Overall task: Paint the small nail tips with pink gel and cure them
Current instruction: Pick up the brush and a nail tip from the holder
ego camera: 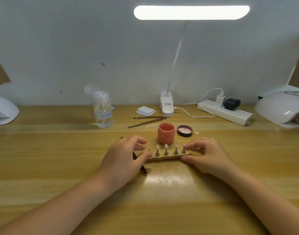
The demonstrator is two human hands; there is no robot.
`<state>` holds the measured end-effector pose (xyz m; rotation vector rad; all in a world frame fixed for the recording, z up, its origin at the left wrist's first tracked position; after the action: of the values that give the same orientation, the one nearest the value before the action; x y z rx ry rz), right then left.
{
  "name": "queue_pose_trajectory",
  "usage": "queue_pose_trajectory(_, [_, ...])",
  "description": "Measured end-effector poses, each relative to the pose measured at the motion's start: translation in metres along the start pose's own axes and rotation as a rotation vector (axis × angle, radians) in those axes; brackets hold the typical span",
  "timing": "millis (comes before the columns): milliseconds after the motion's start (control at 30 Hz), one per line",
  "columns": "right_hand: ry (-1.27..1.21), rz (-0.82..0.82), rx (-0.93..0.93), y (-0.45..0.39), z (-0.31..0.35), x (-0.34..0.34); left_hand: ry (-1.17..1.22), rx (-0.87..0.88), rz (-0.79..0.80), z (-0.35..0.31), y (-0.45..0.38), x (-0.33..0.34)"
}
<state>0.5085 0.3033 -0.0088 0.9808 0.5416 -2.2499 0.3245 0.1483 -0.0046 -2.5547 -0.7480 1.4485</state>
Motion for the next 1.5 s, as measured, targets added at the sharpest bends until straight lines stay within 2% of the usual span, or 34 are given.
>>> queue_pose_trajectory(100, [0.092,-0.016,-0.012,0.001,0.0,0.002,-0.29,-0.057,-0.076,0.004,-0.005,-0.008])
queue_pose_trajectory(233, [0.158,-0.027,0.01,0.002,-0.001,0.001,-0.494,-0.351,0.094,0.018,-0.022,-0.009])
queue_pose_trajectory(367, [0.246,-0.05,0.024,0.003,-0.001,0.001,-0.462,-0.438,0.212,0.026,-0.031,-0.007])
queue_pose_trajectory(500, [0.294,-0.083,0.034,0.003,-0.001,0.004,-0.443,-0.481,0.226,0.029,-0.026,-0.018])
queue_pose_trajectory(600, [0.291,-0.11,0.033,0.004,0.0,0.006,-0.387,-0.418,0.164,0.031,-0.021,-0.023])
queue_pose_trajectory(767, [0.342,-0.151,0.027,0.006,0.0,0.006,0.012,-0.226,-0.008,0.027,-0.015,-0.036])
queue_pose_trajectory(900, [0.341,-0.158,0.027,0.006,0.0,0.008,0.212,-0.091,0.091,0.019,-0.017,-0.036])
queue_pose_trajectory(1033, [0.36,-0.156,0.021,0.005,0.0,0.009,0.697,-0.067,0.121,0.01,-0.022,-0.041])
queue_pose_trajectory(1100, [0.371,-0.166,0.009,0.004,0.001,0.01,0.828,-0.033,0.113,0.005,-0.029,-0.042])
queue_pose_trajectory(1233, [0.394,-0.197,-0.009,0.004,0.003,0.012,0.855,0.034,0.062,-0.019,-0.043,-0.036])
queue_pose_trajectory(1367, [0.398,-0.213,-0.02,0.005,0.003,0.013,0.559,0.093,-0.142,-0.046,-0.061,-0.035])
queue_pose_trajectory(1433, [0.379,-0.231,-0.03,0.005,0.003,0.013,0.505,0.065,-0.141,-0.056,-0.074,-0.033])
queue_pose_trajectory(1500, [0.35,-0.243,-0.037,0.005,0.003,0.013,0.473,0.001,-0.066,-0.061,-0.086,-0.03])
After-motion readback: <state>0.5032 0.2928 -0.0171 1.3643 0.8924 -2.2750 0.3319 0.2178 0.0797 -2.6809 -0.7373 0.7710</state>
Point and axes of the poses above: each hand's wrist, its own y-axis away from the middle knuckle, its own x-axis out of the palm, z = x × y, the point moved 3 cm from there along -y, towards the middle knuckle, and after that the axes turned 6 degrees about z, right-handed, at the moved point
